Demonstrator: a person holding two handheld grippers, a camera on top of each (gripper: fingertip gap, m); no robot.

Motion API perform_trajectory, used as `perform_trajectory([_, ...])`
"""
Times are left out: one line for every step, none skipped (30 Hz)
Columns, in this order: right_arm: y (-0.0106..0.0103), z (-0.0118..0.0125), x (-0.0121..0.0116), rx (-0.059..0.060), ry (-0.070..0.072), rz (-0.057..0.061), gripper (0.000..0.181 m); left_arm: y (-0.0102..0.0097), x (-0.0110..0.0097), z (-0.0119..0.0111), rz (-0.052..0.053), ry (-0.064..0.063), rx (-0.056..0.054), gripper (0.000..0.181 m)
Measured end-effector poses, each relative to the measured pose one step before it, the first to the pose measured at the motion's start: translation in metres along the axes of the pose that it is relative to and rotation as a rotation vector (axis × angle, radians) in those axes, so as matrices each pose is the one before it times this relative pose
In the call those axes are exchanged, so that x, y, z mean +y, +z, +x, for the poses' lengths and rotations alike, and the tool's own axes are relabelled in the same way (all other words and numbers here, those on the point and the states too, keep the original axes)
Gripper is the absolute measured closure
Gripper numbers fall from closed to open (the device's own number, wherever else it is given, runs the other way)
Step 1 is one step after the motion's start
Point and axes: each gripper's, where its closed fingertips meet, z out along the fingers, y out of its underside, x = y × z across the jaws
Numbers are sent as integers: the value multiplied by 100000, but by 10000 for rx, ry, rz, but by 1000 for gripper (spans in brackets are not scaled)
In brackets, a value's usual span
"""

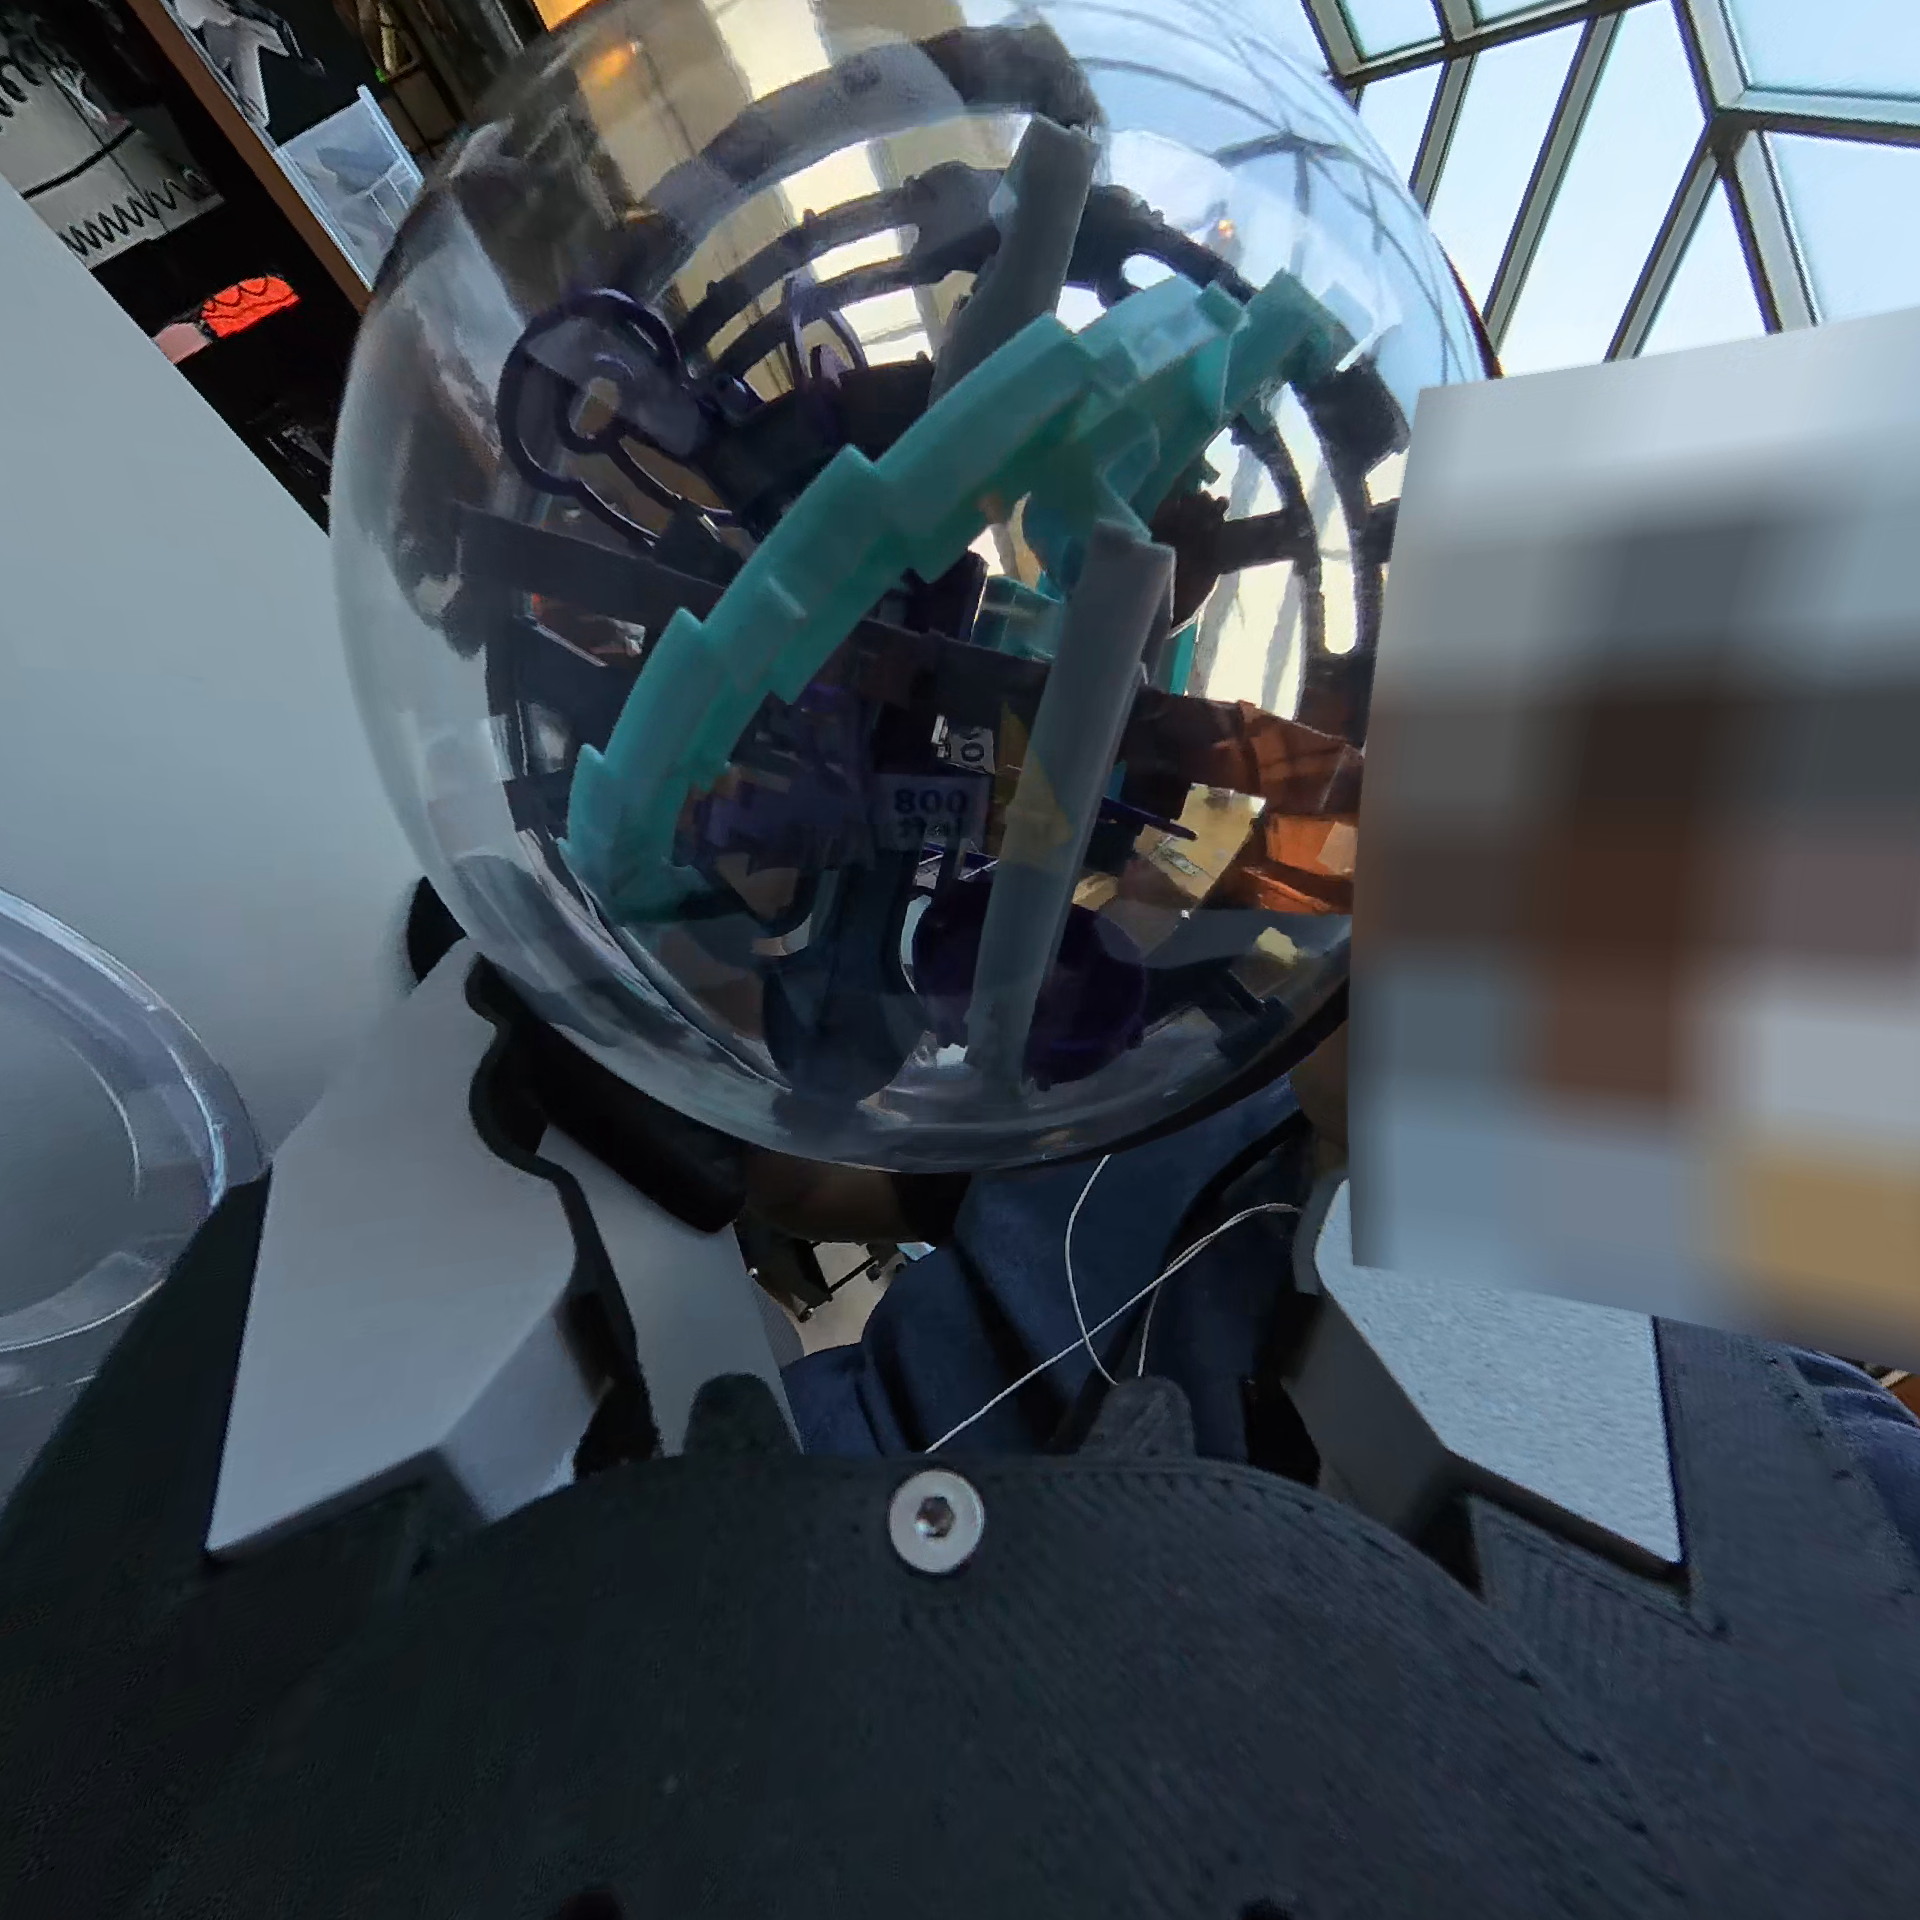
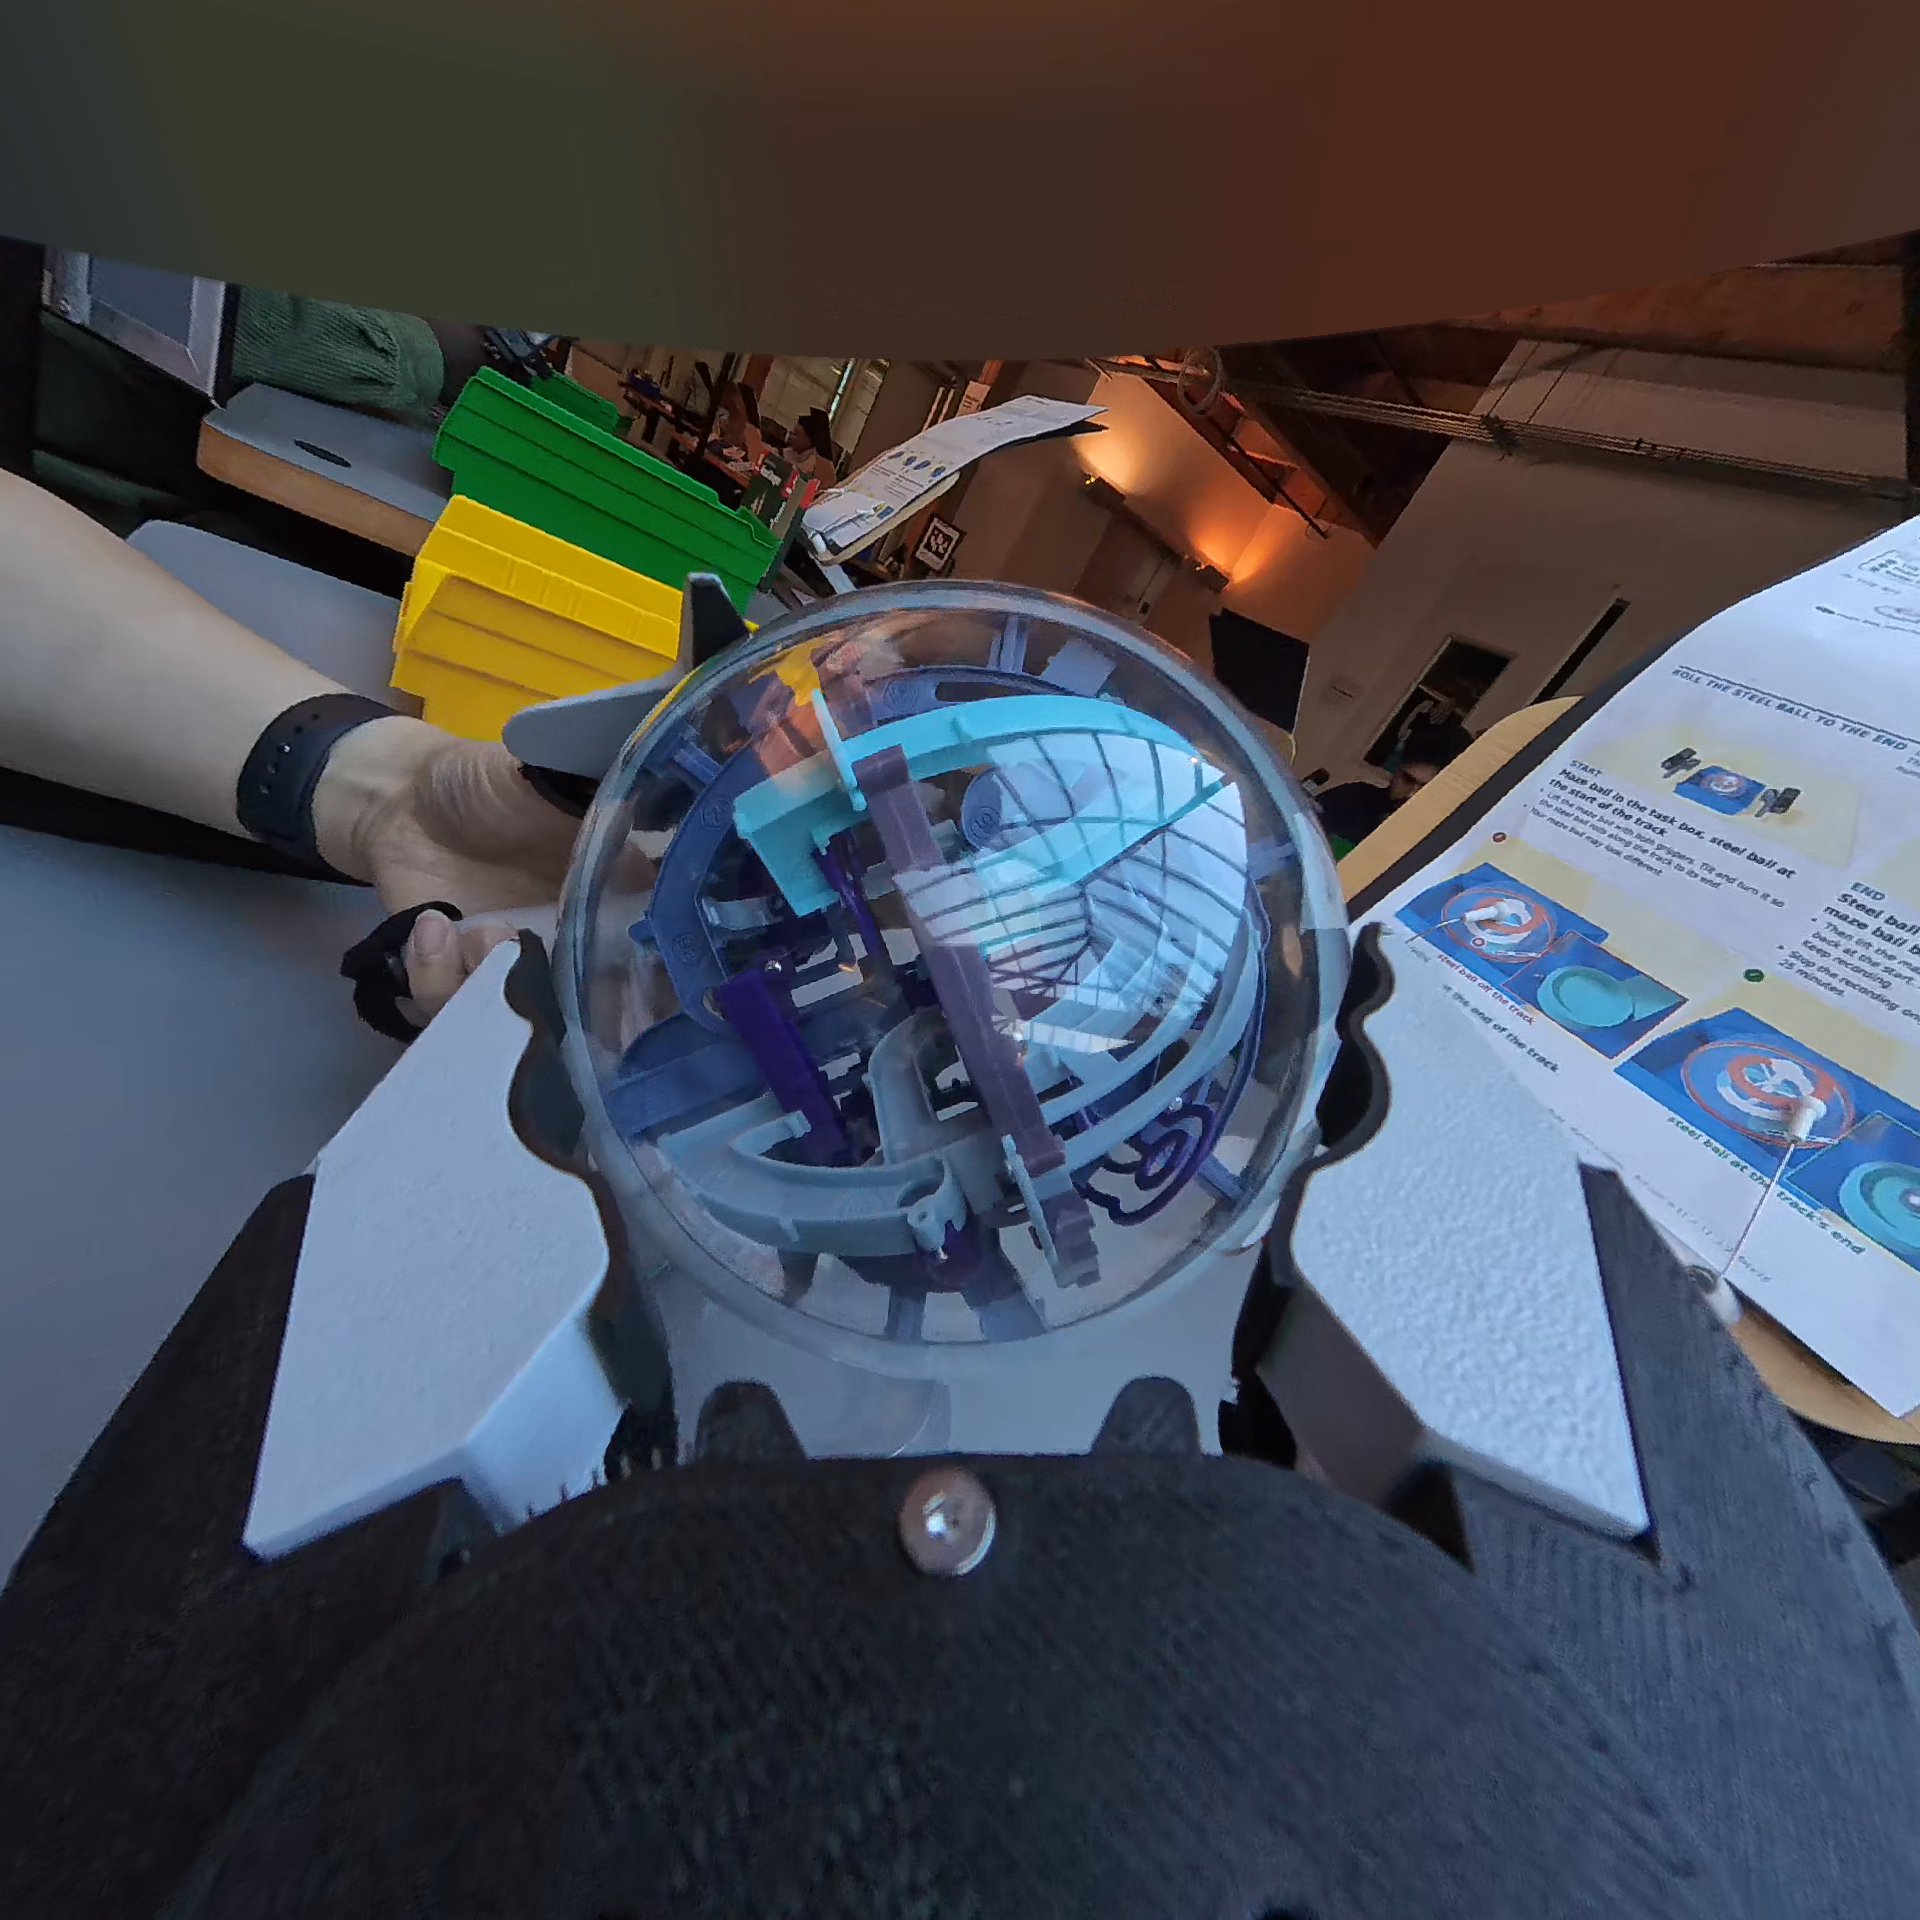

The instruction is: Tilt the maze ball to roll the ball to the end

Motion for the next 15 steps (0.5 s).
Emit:
perform_trajectory([23, -91, 17, -101, 152, 0, 33, 125, 307, -99, -136, -5, 3, 24])
perform_trajectory([29, -118, 11, -100, 94, 10, 31, 182, 425, -80, -216, 47, -19, 18])
perform_trajectory([38, -151, -44, -91, 46, 20, 28, 194, 412, -45, -206, 35, 14, 18])
perform_trajectory([50, -130, -35, -65, 53, -12, 27, 154, 268, 7, -113, -21, 62, 18])
perform_trajectory([14, -3, -9, -17, 52, -50, 27, 56, 40, -2, 26, -63, 81, 23])
perform_trajectory([20, 71, 162, 18, 24, -157, 27, -12, -100, -78, 114, -56, 48, 23])
perform_trajectory([22, 32, 221, -4, 10, -166, 27, -47, -59, -125, 82, -25, -1, 23])
perform_trajectory([17, -35, 177, -41, 8, -120, 27, -41, 30, -120, 7, 0, -20, 18])
perform_trajectory([8, -46, 107, -35, -8, -91, 27, -39, 49, -64, -18, 26, -25, 18])
perform_trajectory([42, -35, 79, -13, -25, -82, 27, -27, 11, -39, -9, 52, -35, 18])
perform_trajectory([73, -32, 154, 15, -85, -131, 25, -2, 24, -68, -26, 84, -76, 19])
perform_trajectory([94, -59, 258, 30, -156, -187, 24, 40, 65, -125, -59, 143, -134, 20])
perform_trajectory([51, -75, 193, 16, -156, -152, 23, 17, 60, -108, -62, 176, -145, 20])
perform_trajectory([15, 0, 7, 40, -102, -39, 23, -10, -11, -23, -19, 137, -91, 21])
perform_trajectory([-10, 12, -59, 43, -91, -11, 23, 7, -31, 34, -7, 102, -46, 22])
